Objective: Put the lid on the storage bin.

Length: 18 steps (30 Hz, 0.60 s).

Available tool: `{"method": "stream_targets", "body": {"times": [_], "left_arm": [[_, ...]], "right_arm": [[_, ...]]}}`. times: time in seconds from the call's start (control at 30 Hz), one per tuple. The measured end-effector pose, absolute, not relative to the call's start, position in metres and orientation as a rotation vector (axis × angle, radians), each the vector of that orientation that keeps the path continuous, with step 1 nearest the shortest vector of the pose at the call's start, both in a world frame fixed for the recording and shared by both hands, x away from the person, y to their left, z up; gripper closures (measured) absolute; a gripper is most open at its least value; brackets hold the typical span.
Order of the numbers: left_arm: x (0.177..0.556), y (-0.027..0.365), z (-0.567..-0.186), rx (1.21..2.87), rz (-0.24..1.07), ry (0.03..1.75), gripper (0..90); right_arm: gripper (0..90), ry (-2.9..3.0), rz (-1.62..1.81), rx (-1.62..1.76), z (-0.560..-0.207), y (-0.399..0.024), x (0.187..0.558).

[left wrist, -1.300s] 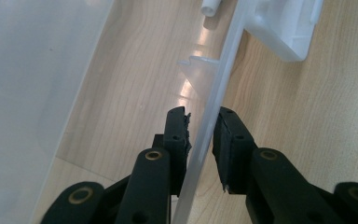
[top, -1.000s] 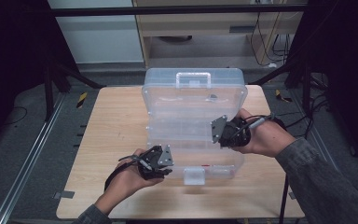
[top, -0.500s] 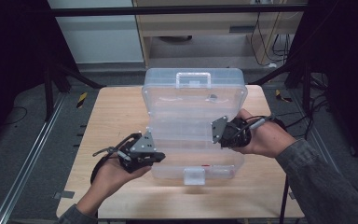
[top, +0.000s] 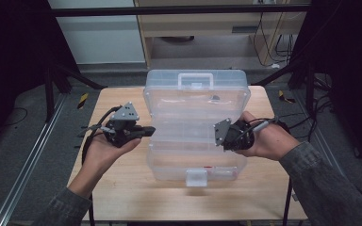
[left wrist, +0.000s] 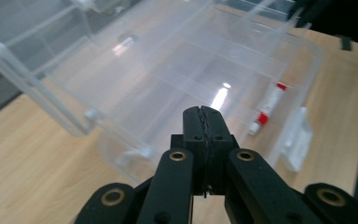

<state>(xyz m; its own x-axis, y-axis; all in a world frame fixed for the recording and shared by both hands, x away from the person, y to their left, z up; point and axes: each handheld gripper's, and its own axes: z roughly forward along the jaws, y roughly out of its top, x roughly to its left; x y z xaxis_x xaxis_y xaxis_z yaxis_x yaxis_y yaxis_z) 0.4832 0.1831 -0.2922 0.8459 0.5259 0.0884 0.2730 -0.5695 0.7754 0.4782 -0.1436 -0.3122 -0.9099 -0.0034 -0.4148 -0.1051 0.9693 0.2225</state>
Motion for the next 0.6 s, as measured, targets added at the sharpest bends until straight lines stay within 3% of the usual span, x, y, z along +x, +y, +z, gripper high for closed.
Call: {"method": "stream_targets", "body": {"times": [0.6], "left_arm": [[0.532,0.191,-0.274,2.136,0.383,0.746,89.9]], "right_arm": [[81.1,2.7,0.352,-0.08,-0.316,-0.145,0.476]]}}
